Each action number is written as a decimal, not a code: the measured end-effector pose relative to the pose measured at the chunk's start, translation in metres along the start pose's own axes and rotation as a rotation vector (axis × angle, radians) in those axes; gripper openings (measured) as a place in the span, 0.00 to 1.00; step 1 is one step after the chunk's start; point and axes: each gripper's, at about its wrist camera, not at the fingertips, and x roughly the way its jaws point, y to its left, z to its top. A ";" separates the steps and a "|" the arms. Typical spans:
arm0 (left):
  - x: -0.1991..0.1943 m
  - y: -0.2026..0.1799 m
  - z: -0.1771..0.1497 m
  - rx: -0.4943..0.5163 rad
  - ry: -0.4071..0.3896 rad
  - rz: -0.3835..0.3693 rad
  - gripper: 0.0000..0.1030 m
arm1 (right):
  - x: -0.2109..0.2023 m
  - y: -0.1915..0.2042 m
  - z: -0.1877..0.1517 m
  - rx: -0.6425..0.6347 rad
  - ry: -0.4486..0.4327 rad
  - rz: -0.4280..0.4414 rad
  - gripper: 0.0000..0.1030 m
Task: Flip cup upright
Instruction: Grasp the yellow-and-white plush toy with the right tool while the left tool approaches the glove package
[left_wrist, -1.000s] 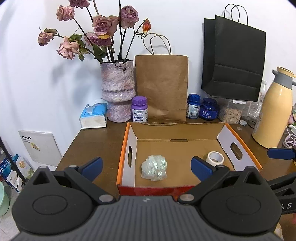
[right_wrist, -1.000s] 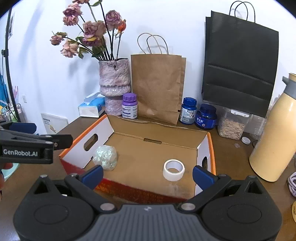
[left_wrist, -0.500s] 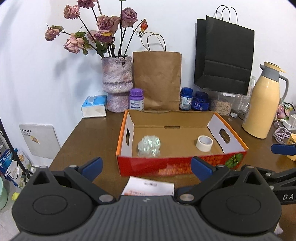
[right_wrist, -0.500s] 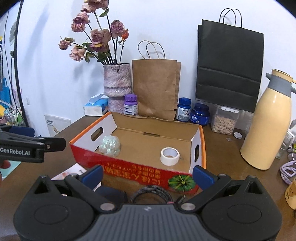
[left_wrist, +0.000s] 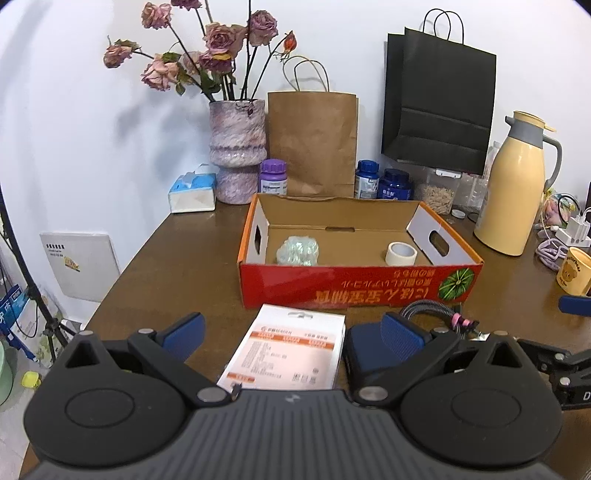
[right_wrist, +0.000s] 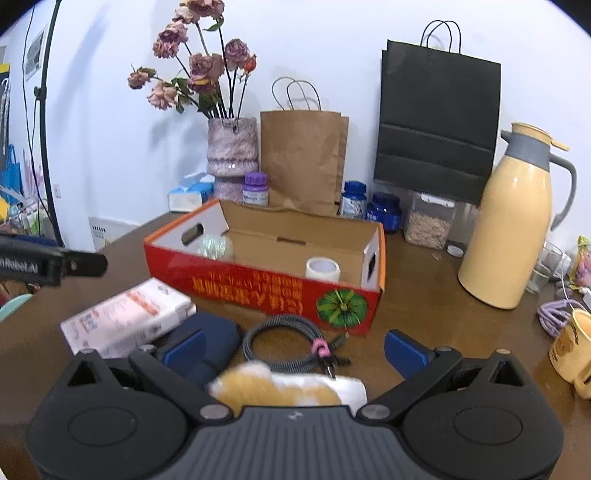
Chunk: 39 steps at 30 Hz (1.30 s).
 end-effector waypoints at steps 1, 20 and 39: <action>-0.001 0.001 -0.003 -0.002 -0.001 0.001 1.00 | -0.001 -0.001 -0.004 -0.002 0.005 -0.003 1.00; -0.009 0.011 -0.042 0.017 0.006 -0.015 1.00 | 0.008 -0.021 -0.070 0.056 0.091 0.030 1.00; 0.007 0.024 -0.044 -0.017 0.043 -0.011 1.00 | 0.032 -0.044 -0.075 0.204 0.062 0.180 0.51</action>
